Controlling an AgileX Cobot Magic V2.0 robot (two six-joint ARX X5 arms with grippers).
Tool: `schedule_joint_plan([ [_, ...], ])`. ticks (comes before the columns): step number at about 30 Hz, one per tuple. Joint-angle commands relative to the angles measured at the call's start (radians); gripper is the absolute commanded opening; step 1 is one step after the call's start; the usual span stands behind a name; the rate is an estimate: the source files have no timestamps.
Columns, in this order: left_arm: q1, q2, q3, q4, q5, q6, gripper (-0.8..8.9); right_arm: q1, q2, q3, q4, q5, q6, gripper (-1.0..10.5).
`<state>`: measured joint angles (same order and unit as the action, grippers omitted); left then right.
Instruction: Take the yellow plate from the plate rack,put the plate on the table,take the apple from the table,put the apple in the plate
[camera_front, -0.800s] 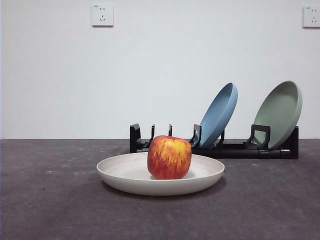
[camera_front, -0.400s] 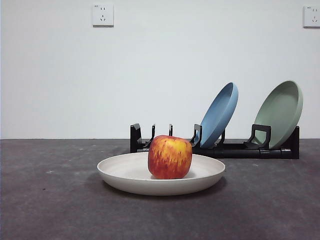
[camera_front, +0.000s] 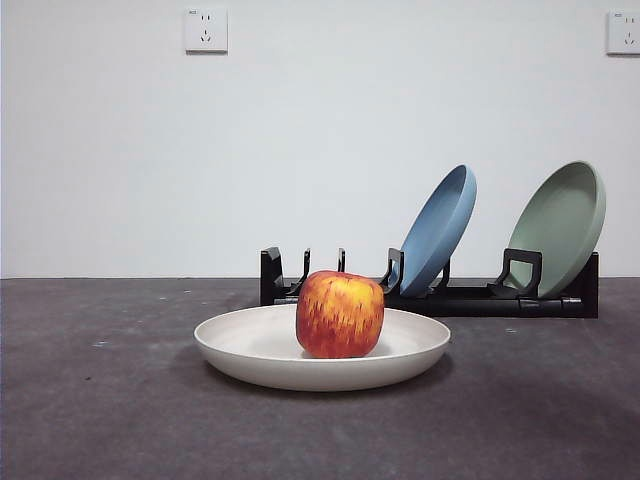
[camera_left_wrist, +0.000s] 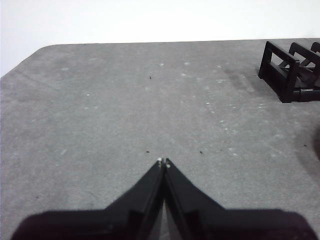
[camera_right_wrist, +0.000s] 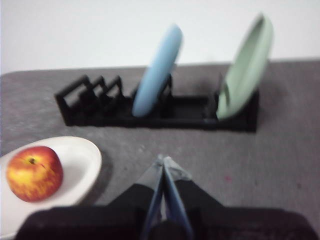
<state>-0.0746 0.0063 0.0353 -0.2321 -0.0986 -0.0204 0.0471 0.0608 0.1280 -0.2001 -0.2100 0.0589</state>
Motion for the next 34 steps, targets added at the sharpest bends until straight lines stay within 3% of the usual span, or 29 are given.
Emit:
schedule_joint_plan([
  [1,0.003,-0.003,-0.013,0.003,-0.001,-0.010,-0.03,0.000,-0.031,-0.035,0.008,0.003,0.037,0.0],
  [13,0.003,-0.003,-0.013,0.003,-0.001,-0.010,-0.03,0.000,-0.060,-0.075,-0.119,0.003,0.041,0.0],
  [15,0.003,-0.003,-0.013,0.003,-0.001,-0.010,-0.03,0.000,-0.060,-0.075,-0.115,0.002,0.074,0.0],
  [34,0.003,-0.003,-0.013,0.003,-0.001,-0.010,-0.03,0.000,-0.059,-0.075,-0.116,0.007,0.074,0.0],
])
